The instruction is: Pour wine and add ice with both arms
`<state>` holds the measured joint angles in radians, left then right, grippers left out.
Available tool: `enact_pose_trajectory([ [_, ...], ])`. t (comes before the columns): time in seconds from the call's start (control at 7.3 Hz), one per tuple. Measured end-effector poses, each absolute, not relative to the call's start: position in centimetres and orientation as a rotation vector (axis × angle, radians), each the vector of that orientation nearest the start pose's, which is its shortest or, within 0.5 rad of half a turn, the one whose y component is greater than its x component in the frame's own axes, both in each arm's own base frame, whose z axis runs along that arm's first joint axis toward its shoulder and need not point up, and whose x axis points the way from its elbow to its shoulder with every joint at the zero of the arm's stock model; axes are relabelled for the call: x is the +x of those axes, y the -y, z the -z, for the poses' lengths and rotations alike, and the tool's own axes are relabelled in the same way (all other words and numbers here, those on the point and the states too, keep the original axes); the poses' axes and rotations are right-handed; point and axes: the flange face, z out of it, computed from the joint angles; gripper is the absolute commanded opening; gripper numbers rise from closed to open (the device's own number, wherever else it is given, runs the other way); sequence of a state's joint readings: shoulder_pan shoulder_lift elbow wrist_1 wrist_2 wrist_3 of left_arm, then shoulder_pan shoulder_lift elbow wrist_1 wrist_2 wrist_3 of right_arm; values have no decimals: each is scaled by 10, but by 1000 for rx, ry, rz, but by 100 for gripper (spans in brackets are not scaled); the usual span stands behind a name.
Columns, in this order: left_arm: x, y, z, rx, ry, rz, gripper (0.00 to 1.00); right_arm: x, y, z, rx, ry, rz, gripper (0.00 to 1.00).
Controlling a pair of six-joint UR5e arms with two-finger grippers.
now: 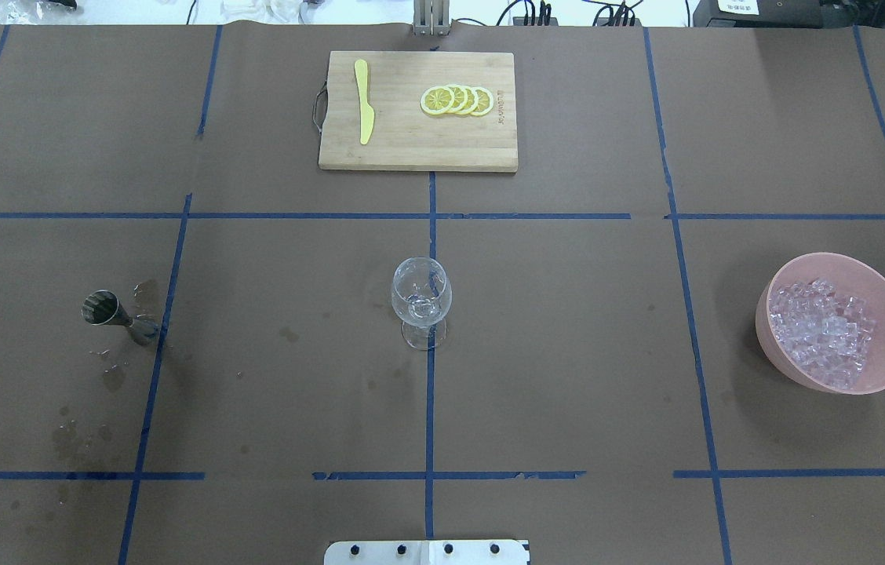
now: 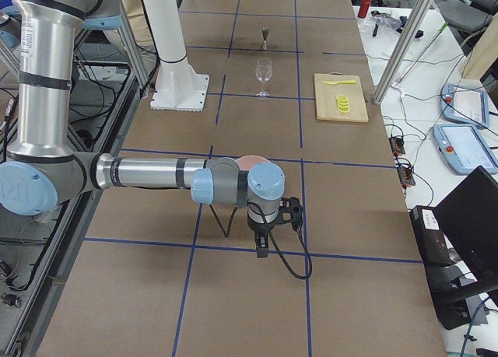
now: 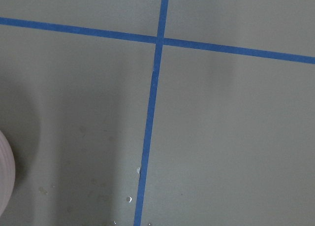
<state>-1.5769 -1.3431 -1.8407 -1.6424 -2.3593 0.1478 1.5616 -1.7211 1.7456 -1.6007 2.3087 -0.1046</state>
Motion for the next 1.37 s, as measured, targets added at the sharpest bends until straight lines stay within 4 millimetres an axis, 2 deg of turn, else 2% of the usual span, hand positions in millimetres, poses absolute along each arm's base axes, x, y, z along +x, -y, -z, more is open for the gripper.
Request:
enact_pose_trajectory([
  [0.41, -65, 404, -616, 175, -777, -183, 100, 62, 429, -647, 31, 738, 109, 100],
  [0.68, -65, 404, -607, 196, -772, -192, 100, 61, 431, -643, 38, 739, 109, 100],
  [0.82, -65, 406, -603, 208, -767, -198, 100, 61, 433, -634, 54, 739, 114, 100],
  [0.96, -65, 409, -598, 224, -767, -204, 100, 61, 439, -617, 87, 737, 125, 100],
  [1.1, -65, 418, -589, 246, -768, -211, 100, 61, 447, -598, 127, 734, 138, 100],
  [1.23, -65, 432, -577, 273, -768, -222, 100, 61, 452, -587, 162, 732, 151, 100],
  [1.37, -65, 444, -563, 311, -772, -238, 100, 60, 450, -585, 196, 744, 164, 100],
])
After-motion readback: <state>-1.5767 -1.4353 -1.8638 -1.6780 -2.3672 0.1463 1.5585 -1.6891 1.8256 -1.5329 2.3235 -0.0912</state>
